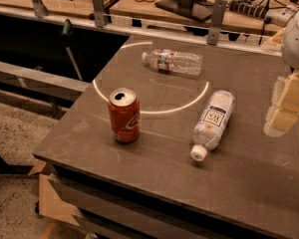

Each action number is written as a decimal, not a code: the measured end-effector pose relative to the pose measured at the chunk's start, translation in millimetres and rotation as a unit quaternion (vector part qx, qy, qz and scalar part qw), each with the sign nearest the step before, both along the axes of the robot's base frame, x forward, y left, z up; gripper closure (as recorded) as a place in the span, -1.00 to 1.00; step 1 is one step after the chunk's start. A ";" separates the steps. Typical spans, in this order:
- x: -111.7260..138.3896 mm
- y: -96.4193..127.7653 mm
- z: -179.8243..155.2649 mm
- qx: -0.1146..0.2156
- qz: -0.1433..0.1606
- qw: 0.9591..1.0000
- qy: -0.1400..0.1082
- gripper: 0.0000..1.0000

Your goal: Move blue plastic bottle near water bottle

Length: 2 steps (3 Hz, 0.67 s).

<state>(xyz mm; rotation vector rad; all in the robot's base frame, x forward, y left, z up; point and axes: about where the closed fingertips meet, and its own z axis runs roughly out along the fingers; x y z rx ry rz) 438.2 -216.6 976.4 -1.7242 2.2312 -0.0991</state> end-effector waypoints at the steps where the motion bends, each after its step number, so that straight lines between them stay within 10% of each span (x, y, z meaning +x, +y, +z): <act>1: 0.0 0.0 0.0 0.000 0.000 1.000 0.000 -1.00; 2: 5.8 -3.4 -6.6 -0.017 0.037 0.999 0.006 -1.00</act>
Offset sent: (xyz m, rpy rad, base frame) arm 0.0253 -0.0201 -0.0335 -0.1496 0.0748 0.3297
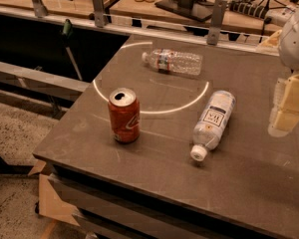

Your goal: Move blue plastic bottle near water bottle

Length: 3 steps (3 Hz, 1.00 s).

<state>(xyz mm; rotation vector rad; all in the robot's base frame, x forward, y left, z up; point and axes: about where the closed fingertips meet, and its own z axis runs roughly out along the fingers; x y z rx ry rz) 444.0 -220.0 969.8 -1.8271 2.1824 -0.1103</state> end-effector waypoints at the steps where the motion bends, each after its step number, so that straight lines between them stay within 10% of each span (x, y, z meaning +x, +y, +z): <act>1: 8.7 3.5 -21.3 -0.022 0.096 0.995 0.028 -1.00; 2: 18.0 13.6 -40.2 -0.021 0.200 0.978 0.050 -1.00; 3: 25.5 24.8 -51.8 -0.003 0.296 0.953 0.057 -1.00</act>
Offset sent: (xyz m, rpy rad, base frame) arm 0.0179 0.0171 -0.0641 -0.0593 0.1856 0.7816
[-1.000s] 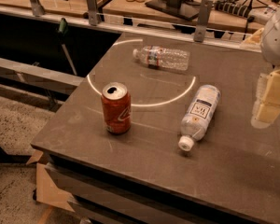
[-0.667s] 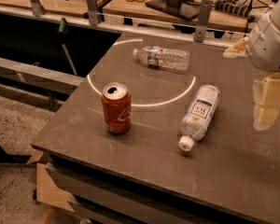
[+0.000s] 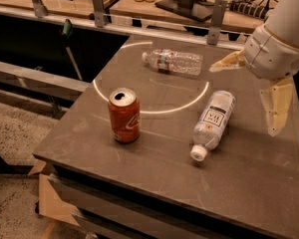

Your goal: Move blue plastic bottle near water bottle

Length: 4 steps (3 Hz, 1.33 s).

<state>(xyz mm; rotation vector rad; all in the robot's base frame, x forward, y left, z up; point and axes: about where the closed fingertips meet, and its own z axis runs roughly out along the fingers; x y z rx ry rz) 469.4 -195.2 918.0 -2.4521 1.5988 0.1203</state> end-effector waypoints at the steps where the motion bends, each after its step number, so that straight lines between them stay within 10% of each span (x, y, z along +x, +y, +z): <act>1: 4.5 11.6 -16.3 0.009 0.078 0.997 0.006 -1.00; 2: 3.7 22.0 -42.8 -0.005 0.157 0.988 0.008 -0.96; 4: 6.1 24.5 -77.9 -0.041 0.186 0.981 0.039 -0.05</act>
Offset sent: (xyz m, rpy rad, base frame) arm -0.0149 0.0191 -0.0609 -0.0423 0.0927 0.4625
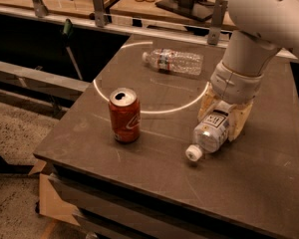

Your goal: Move blue plastic bottle near water bottle

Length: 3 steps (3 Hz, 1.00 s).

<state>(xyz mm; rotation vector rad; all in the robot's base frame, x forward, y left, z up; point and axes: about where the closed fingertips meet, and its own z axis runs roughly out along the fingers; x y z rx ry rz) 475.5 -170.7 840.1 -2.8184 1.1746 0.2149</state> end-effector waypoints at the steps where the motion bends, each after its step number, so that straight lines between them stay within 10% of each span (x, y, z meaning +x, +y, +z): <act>1: 20.5 2.4 16.4 0.003 -0.055 0.998 -0.029 0.41; 2: 51.0 1.9 64.3 0.049 -0.145 0.983 -0.098 0.87; 3: 112.7 -0.4 110.9 0.098 -0.250 0.944 -0.193 1.00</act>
Offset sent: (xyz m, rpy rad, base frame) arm 0.1173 -0.0051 0.1706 0.3069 -0.4879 -0.5842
